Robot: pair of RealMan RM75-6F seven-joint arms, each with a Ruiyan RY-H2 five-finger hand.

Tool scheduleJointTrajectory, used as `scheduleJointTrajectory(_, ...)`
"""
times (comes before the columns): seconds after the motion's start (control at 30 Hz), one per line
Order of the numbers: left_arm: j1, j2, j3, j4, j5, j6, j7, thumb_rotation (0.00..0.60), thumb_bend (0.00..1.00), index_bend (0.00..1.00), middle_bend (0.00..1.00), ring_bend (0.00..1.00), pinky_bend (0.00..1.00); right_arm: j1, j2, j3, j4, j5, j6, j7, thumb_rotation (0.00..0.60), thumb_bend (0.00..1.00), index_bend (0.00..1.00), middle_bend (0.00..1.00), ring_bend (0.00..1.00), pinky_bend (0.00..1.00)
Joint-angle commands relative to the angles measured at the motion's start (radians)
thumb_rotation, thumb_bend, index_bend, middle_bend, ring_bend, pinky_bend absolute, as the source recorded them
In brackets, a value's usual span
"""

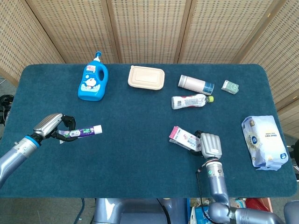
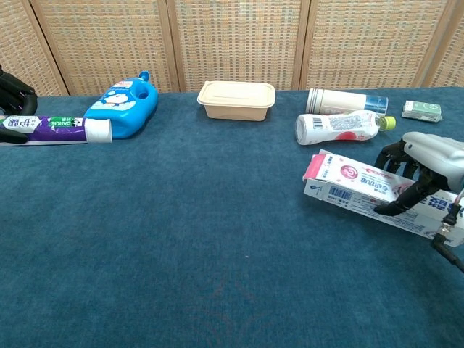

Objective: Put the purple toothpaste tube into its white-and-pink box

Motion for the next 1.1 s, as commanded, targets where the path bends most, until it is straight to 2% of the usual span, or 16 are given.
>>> scheduleJointTrajectory(0.03,-0.001,0.004,0.0,-0.008,0.004,0.005,-0.003,0.6,0.51,0.93,0.66,0.48,0.43,-0.007,0.018,0.012,-0.045,-0.026,-0.008,0.033,0.6,0.24,0.65,0.57,0.47,0.48)
scheduleJointTrajectory(0.43,-0.013,0.027,0.0,-0.054,0.039,0.032,-0.053,0.6,0.51,0.93,0.66,0.48,0.43,-0.023,0.126,0.035,-0.25,-0.119,-0.108,0.205,0.6,0.24,0.65,0.57,0.47,0.48)
scheduleJointTrajectory(0.67,-0.018,0.027,-0.001,-0.073,0.046,0.04,-0.054,0.6,0.51,0.93,0.66,0.48,0.43,-0.035,0.148,0.028,-0.268,-0.178,-0.122,0.273,0.6,0.24,0.67,0.58,0.47,0.48)
scheduleJointTrajectory(0.8,-0.029,0.029,-0.003,-0.098,0.053,0.041,-0.11,0.6,0.51,0.93,0.66,0.48,0.43,-0.041,0.15,0.028,-0.268,-0.209,-0.124,0.313,0.6,0.24,0.68,0.58,0.47,0.48)
scheduleJointTrajectory(1.1,-0.091,0.048,-0.024,-0.157,0.046,-0.027,-0.095,0.6,0.53,0.93,0.66,0.48,0.43,-0.035,0.145,0.023,-0.277,-0.225,-0.132,0.327,0.6,0.24,0.68,0.58,0.47,0.48)
